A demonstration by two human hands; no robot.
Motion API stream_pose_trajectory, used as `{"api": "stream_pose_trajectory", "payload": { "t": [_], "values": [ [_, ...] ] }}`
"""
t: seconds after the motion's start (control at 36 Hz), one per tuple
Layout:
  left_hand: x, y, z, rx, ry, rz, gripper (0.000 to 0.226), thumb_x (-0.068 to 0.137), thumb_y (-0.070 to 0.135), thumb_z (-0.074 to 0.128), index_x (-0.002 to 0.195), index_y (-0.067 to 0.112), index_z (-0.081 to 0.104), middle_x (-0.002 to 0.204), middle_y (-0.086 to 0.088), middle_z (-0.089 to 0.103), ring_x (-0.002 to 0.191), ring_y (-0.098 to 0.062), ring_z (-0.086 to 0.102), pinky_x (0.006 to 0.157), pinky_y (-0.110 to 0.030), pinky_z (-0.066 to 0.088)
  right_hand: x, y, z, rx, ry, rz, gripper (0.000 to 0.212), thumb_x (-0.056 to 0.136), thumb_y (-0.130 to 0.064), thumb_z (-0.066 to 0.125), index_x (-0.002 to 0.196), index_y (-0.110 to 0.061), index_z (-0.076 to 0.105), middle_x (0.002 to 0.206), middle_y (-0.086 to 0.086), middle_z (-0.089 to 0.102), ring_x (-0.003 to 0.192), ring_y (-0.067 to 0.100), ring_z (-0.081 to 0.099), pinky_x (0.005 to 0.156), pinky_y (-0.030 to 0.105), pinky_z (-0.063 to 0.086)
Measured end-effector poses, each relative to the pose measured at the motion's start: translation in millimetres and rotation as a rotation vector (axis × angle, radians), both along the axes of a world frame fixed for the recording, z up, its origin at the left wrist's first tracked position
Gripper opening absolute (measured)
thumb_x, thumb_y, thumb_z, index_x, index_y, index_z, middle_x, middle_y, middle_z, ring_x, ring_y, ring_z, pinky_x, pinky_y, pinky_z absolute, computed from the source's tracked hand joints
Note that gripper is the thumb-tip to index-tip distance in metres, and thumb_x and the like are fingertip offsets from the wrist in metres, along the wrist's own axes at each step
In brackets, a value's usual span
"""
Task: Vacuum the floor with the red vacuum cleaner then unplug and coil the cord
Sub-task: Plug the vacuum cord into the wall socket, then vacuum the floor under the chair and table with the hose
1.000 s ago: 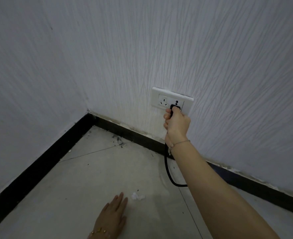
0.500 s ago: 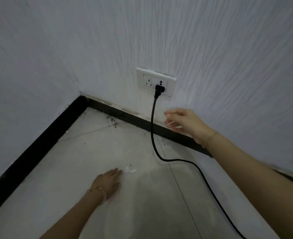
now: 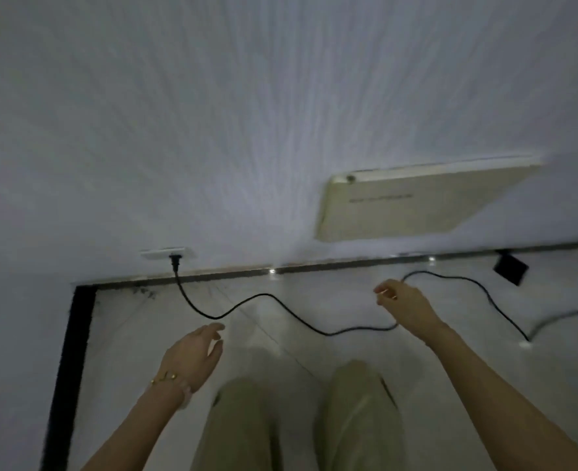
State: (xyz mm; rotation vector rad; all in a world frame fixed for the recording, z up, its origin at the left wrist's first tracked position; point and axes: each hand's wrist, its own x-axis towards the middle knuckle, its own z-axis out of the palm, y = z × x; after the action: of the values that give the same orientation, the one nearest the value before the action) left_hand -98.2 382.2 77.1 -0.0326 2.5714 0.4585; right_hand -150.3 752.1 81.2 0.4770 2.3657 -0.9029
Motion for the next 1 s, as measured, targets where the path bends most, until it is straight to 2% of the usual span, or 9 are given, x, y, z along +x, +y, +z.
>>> {"api": "stream_pose_trajectory", "payload": {
  "t": [0.14,0.22,0.31,0.39,0.53,0.64,0.75,0.92,1.0],
  "values": [
    [-17.7,79.2,107.6,0.136,-0.105,-0.059,0.031,0.095,0.023,0.045,0.124,0.02,0.055,0.11,-0.004,0.065,0.099,-0.02,0.06,0.082,-0.027,0.047,94.8,51.8,112.2,-0.074,-0.03,-0.43,0.025,0.094,-0.011,0.046,0.111,-0.007,0.063,0.101,0.007,0.067,0.093,0.022,0.06,0.068,0.022,0.045],
    [-20.9,127.9,169.1,0.311,-0.213,-0.022,0.021,0.093,0.015,0.049,0.11,0.015,0.061,0.103,-0.01,0.066,0.095,-0.024,0.062,0.077,-0.025,0.046,154.0,63.4,168.5,-0.174,-0.023,-0.748,0.024,0.095,-0.011,0.045,0.111,-0.004,0.062,0.095,0.01,0.066,0.081,0.018,0.059,0.064,0.018,0.043],
    [-14.8,174.0,223.1,0.45,-0.323,-0.011,0.016,0.093,0.01,0.047,0.1,0.015,0.06,0.096,-0.009,0.065,0.09,-0.022,0.061,0.072,-0.023,0.046,208.7,66.8,206.6,-0.241,-0.043,-0.967,0.022,0.094,-0.006,0.044,0.107,-0.002,0.062,0.083,0.009,0.063,0.07,0.013,0.056,0.06,0.019,0.042],
    [-7.9,216.5,253.3,0.477,-0.401,-0.093,0.015,0.093,0.009,0.048,0.098,0.016,0.06,0.092,-0.007,0.065,0.085,-0.02,0.059,0.071,-0.024,0.045,257.4,71.1,222.1,-0.29,-0.098,-1.108,0.021,0.094,-0.005,0.044,0.106,-0.001,0.062,0.077,0.008,0.061,0.066,0.014,0.055,0.058,0.023,0.041],
    [8.5,281.3,259.3,0.397,-0.45,-0.224,0.018,0.091,0.003,0.046,0.093,0.014,0.059,0.088,-0.01,0.064,0.084,-0.025,0.06,0.075,-0.029,0.047,316.8,84.7,229.0,-0.319,-0.125,-1.305,0.019,0.094,-0.004,0.048,0.102,0.005,0.062,0.071,0.011,0.061,0.06,0.018,0.053,0.056,0.028,0.039],
    [22.7,317.1,248.5,0.286,-0.476,-0.209,0.019,0.092,0.005,0.043,0.098,0.009,0.061,0.092,-0.013,0.066,0.084,-0.026,0.061,0.078,-0.033,0.049,343.6,107.9,227.5,-0.401,-0.21,-1.388,0.016,0.095,-0.007,0.046,0.099,-0.003,0.061,0.07,0.008,0.059,0.061,0.016,0.052,0.056,0.024,0.035],
    [26.7,339.8,236.0,0.202,-0.504,-0.161,0.018,0.093,0.006,0.045,0.101,0.006,0.061,0.099,-0.018,0.067,0.082,-0.027,0.059,0.068,-0.027,0.043,354.0,154.2,218.0,-0.4,-0.239,-1.385,0.023,0.095,-0.01,0.047,0.105,0.003,0.063,0.072,0.009,0.062,0.063,0.02,0.054,0.055,0.025,0.039],
    [3.8,385.7,226.0,0.172,-0.539,-0.087,0.016,0.096,0.014,0.045,0.102,0.007,0.058,0.097,-0.015,0.064,0.085,-0.027,0.06,0.076,-0.036,0.049,327.3,243.8,223.2,-0.385,-0.141,-1.497,0.014,0.096,-0.012,0.048,0.099,-0.004,0.059,0.07,0.007,0.057,0.059,0.017,0.049,0.056,0.024,0.036],
    [-17.5,414.2,219.1,0.136,-0.56,-0.106,0.016,0.097,0.015,0.044,0.101,0.007,0.057,0.093,-0.014,0.062,0.084,-0.027,0.058,0.068,-0.031,0.048,303.8,293.3,227.6,-0.415,-0.033,-1.592,0.012,0.096,-0.012,0.047,0.095,-0.007,0.058,0.07,0.007,0.057,0.06,0.016,0.05,0.057,0.024,0.036]
  ]
}}
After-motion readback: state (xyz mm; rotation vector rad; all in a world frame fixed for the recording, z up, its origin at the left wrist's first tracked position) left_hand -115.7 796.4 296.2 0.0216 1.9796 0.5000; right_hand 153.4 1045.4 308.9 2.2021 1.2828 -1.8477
